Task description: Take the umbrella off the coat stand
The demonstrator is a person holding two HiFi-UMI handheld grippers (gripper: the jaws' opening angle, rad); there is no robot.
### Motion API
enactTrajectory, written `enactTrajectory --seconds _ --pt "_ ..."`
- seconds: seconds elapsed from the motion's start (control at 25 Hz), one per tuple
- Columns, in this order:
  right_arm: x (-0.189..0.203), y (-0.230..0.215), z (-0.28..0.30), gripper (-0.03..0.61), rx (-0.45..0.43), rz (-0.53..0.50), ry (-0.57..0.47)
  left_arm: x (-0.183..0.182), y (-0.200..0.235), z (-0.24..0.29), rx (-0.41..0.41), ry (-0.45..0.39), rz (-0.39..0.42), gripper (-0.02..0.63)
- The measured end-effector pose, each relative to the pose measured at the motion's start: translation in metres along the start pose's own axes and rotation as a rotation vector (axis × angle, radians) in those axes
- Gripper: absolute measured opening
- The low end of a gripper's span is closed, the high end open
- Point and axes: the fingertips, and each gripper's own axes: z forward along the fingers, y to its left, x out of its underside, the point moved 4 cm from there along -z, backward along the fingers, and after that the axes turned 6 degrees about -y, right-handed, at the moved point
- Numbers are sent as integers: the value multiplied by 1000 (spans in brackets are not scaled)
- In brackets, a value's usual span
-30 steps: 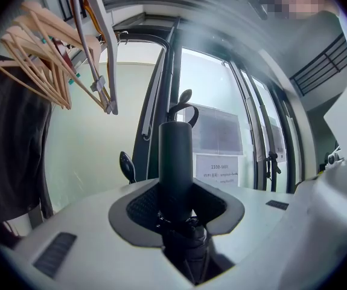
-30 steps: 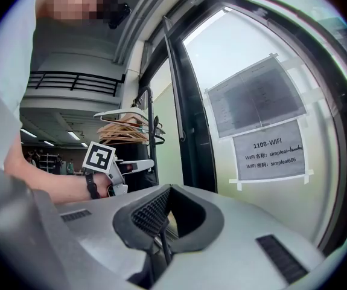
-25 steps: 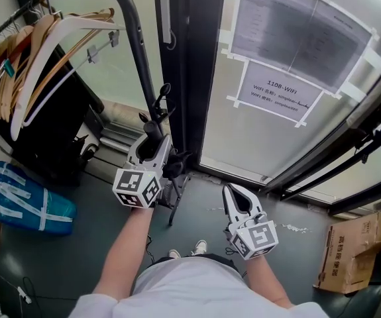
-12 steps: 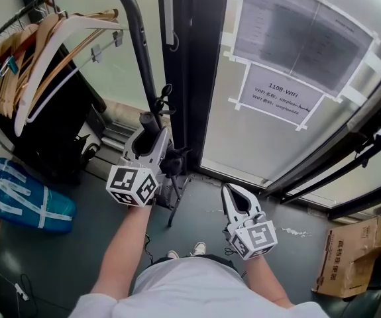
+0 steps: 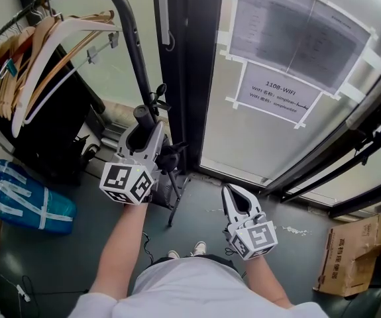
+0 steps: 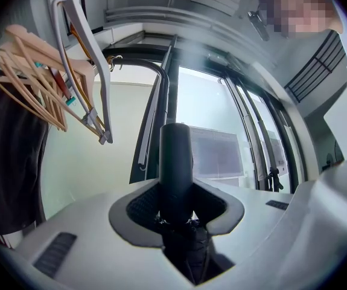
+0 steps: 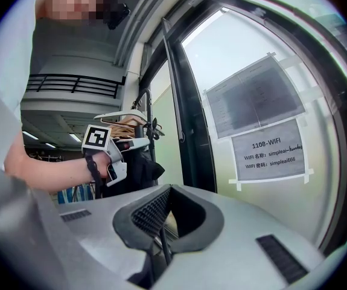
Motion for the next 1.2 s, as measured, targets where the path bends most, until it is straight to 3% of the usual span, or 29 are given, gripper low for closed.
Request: enactTrajectory --seconds 1.2 --pt "-1 2 -5 18 -24 4 -5 -50 -3 10 19 -85 46 156"
